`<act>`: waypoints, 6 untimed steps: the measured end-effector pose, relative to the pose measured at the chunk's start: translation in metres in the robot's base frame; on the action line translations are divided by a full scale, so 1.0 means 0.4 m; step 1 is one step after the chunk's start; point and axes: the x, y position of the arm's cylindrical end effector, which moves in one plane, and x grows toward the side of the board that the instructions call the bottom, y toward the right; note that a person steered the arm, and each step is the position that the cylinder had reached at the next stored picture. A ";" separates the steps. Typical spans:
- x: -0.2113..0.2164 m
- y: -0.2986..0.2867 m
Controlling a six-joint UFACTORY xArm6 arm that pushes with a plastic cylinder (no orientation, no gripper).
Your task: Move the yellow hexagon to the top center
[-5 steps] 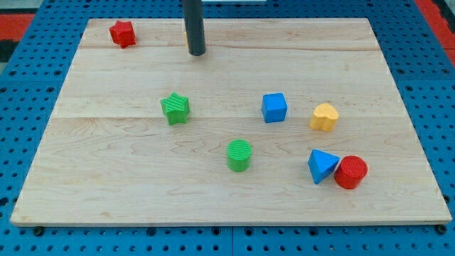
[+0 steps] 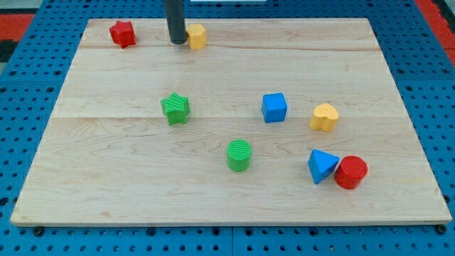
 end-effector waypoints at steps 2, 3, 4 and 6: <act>-0.059 0.070; -0.095 0.076; -0.095 0.080; -0.094 0.081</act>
